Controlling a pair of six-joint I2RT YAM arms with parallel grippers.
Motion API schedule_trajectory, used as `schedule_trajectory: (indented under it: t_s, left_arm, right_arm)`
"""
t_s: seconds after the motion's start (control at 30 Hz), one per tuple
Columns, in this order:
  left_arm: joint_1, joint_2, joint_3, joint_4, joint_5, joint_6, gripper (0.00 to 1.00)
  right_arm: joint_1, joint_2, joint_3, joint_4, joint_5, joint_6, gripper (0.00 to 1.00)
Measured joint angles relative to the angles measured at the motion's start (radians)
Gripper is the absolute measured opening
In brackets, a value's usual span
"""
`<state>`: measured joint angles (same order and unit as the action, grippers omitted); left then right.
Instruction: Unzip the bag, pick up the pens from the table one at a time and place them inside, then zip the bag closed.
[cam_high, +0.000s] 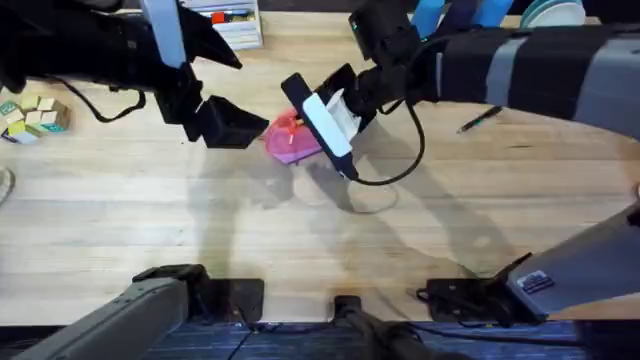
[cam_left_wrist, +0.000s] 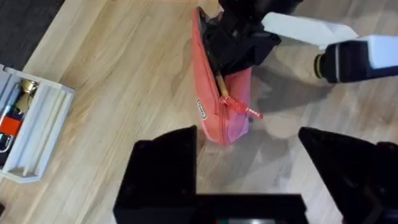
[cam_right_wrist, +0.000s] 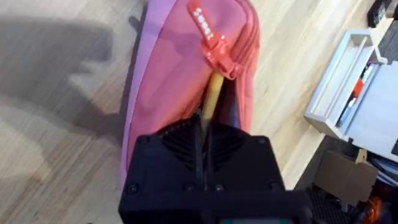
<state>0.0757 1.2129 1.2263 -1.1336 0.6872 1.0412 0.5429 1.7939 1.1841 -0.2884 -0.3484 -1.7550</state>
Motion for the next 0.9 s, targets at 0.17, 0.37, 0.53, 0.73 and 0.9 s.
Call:
schedule_trajectory:
  t_s: [0.17,0.37,0.53,0.73,0.9]
  left_arm:
    - [0.0,0.0,0.0,0.0,0.0,0.0,0.994]
    - [0.0,0.0,0.0,0.0,0.0,0.0,0.993]
    - [0.0,0.0,0.0,0.0,0.0,0.0,0.993]
    - [0.0,0.0,0.0,0.0,0.0,0.0,0.993]
    - [0.0,0.0,0.0,0.0,0.0,0.0,0.993]
  right_arm:
    - [0.001,0.007,0.001,0.016,0.015,0.022,0.031]
    - [0.0,0.008,0.001,0.063,0.046,0.133,0.031]
    - [-0.003,0.014,0.001,0.107,0.072,0.18,0.031]
    - [-0.002,0.021,0.001,0.109,0.096,0.189,0.031]
    - [0.007,0.021,0.001,0.104,0.097,0.18,0.033]
